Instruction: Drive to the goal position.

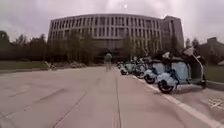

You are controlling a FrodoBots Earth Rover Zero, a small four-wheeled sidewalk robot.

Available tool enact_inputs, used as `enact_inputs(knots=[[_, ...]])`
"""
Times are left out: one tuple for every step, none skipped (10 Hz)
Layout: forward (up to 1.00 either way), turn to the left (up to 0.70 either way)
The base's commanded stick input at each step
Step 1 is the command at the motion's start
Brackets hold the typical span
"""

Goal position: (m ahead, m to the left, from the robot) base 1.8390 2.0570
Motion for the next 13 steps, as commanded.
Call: enact_inputs(knots=[[0.00, -1.00], [0.00, -1.00], [0.00, -1.00], [0.00, -1.00], [0.00, -1.00], [0.00, -1.00], [0.00, -1.00], [0.00, -1.00], [0.00, -1.00], [0.00, -1.00], [0.00, -1.00], [0.00, -1.00], [0.75, -0.25]])
